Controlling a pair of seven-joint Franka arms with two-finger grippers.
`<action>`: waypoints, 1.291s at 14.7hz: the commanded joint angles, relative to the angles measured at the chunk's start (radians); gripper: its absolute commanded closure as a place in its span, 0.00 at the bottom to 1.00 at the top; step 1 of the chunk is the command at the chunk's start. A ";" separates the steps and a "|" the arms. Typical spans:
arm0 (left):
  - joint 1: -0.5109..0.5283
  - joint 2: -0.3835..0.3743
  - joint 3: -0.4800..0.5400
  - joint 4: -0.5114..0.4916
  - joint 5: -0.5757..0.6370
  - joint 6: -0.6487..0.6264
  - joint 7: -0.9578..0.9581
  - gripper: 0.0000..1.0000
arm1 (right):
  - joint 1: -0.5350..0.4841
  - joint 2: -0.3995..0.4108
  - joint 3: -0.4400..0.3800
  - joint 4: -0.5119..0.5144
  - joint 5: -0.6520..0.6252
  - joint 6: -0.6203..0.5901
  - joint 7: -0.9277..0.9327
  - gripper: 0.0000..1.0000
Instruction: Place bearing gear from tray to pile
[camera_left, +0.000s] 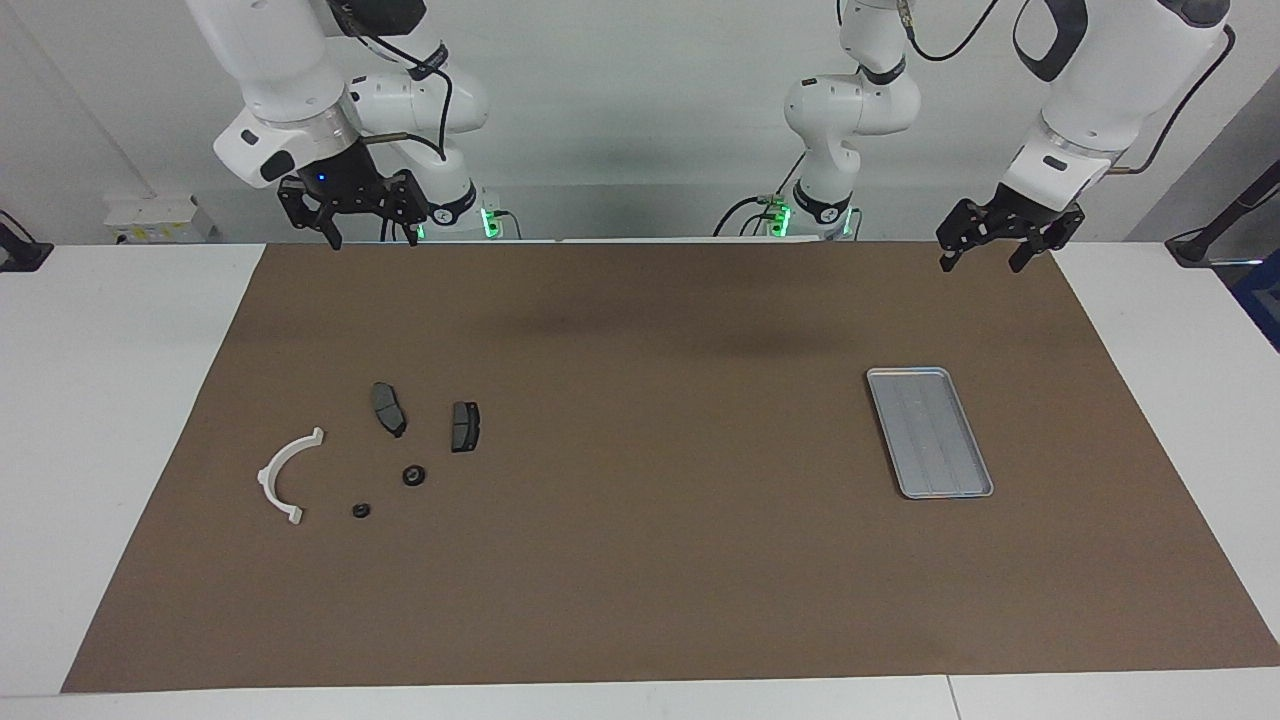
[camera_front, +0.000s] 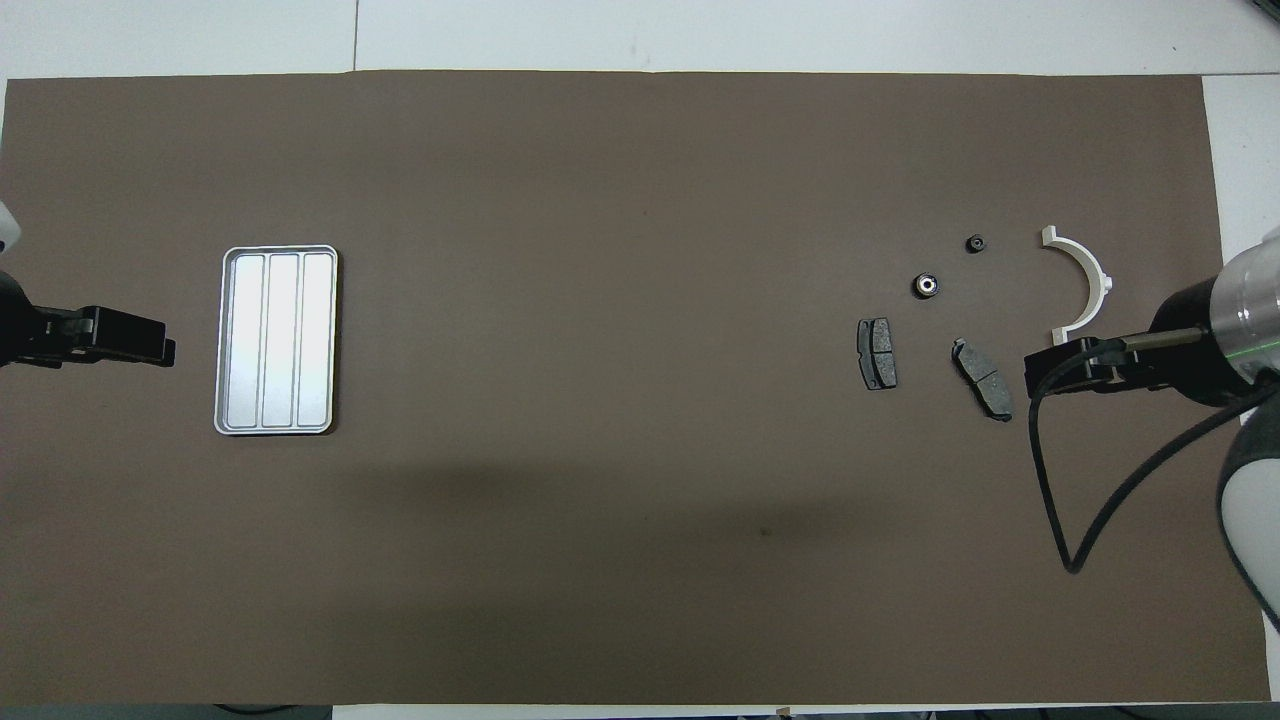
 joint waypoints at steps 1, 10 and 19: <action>0.001 -0.016 -0.003 -0.018 0.013 0.011 -0.006 0.00 | -0.004 0.038 -0.005 0.032 0.027 0.011 0.011 0.00; 0.001 -0.016 -0.003 -0.018 0.013 0.011 -0.006 0.00 | -0.007 0.041 -0.006 0.056 0.025 0.008 0.011 0.00; 0.001 -0.016 -0.003 -0.018 0.013 0.011 -0.006 0.00 | -0.005 0.040 -0.001 0.053 0.007 0.057 0.025 0.00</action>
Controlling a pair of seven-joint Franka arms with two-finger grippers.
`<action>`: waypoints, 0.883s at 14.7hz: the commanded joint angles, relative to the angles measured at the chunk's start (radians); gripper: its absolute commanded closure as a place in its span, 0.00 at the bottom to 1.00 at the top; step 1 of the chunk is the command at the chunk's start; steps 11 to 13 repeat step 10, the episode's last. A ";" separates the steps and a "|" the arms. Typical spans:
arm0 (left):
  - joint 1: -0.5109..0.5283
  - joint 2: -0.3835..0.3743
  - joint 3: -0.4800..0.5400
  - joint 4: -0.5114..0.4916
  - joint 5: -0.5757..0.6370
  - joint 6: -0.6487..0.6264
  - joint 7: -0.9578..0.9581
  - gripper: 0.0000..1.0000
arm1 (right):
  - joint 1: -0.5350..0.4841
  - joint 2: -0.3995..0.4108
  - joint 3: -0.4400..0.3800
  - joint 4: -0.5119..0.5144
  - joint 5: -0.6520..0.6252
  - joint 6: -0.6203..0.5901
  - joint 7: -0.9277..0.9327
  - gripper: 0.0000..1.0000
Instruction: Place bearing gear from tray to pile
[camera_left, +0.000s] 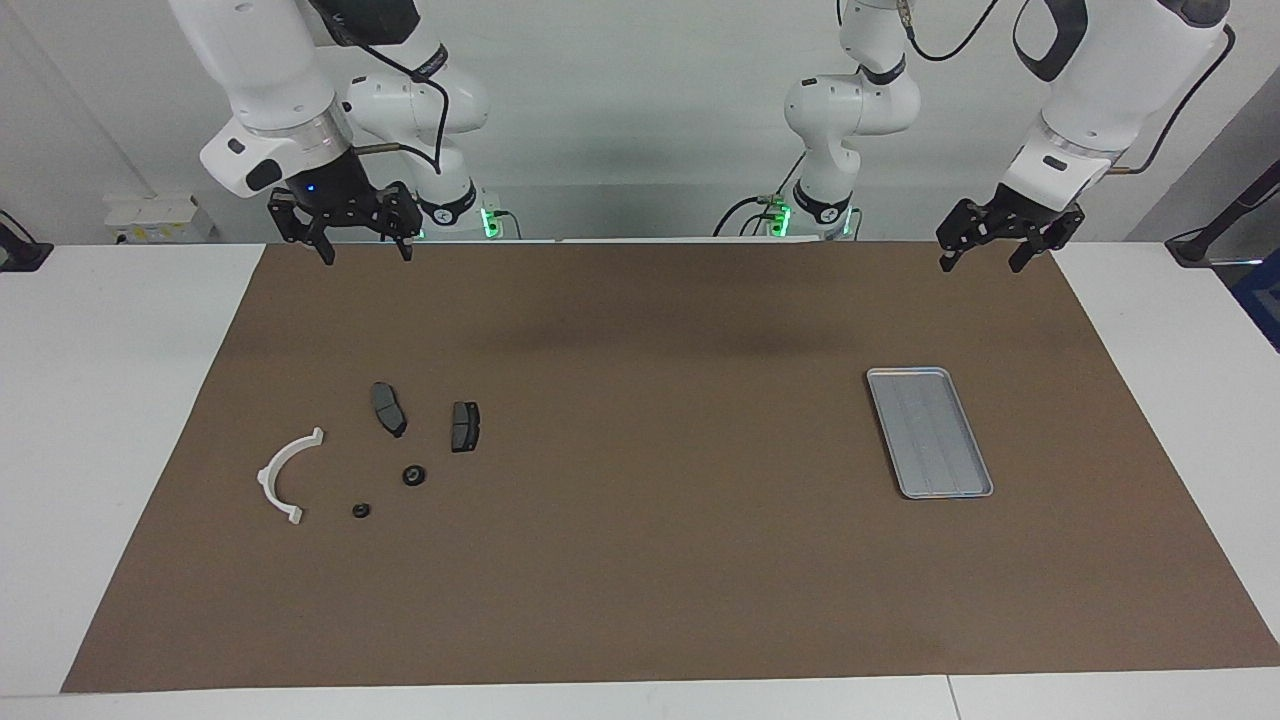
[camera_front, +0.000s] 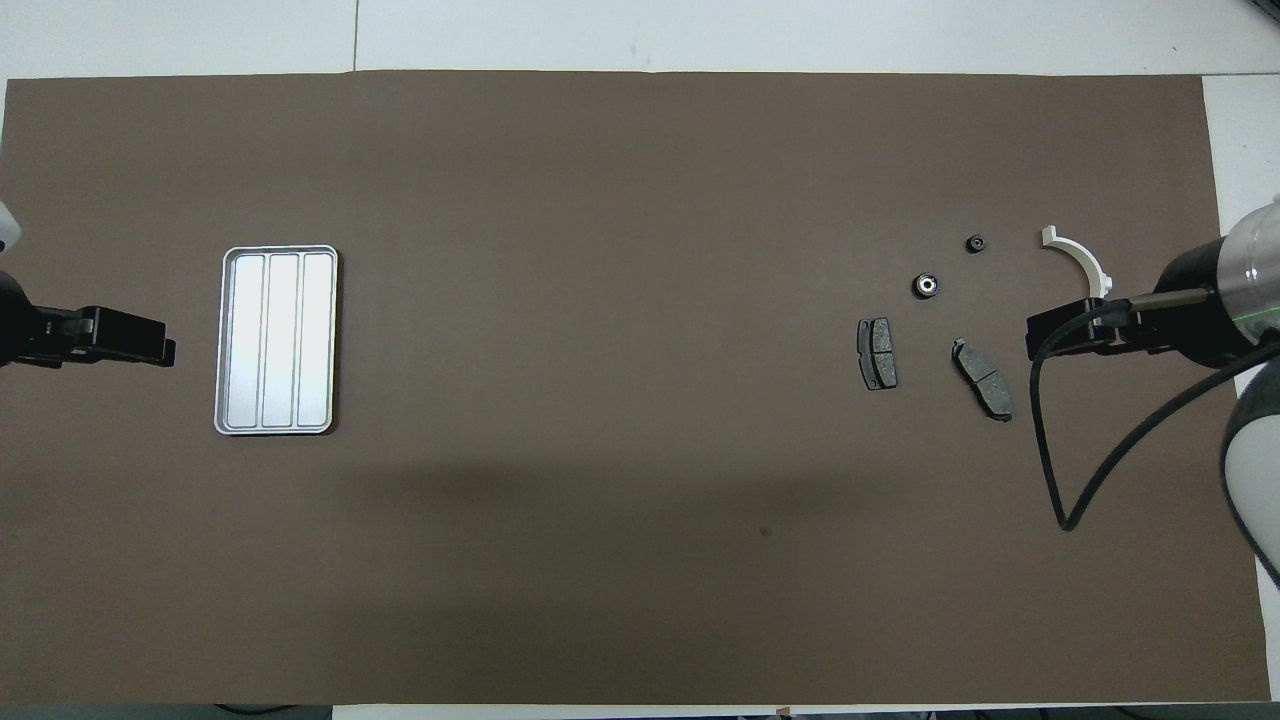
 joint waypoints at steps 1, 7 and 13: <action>0.001 -0.016 -0.003 -0.018 0.013 0.011 -0.006 0.00 | -0.006 0.001 0.006 0.002 0.007 0.031 0.022 0.00; 0.001 -0.014 -0.003 -0.018 0.013 0.011 -0.006 0.00 | -0.006 0.000 0.006 -0.004 0.007 0.045 0.022 0.00; 0.001 -0.016 -0.003 -0.018 0.013 0.011 -0.006 0.00 | -0.006 0.000 0.006 -0.004 0.007 0.045 0.022 0.00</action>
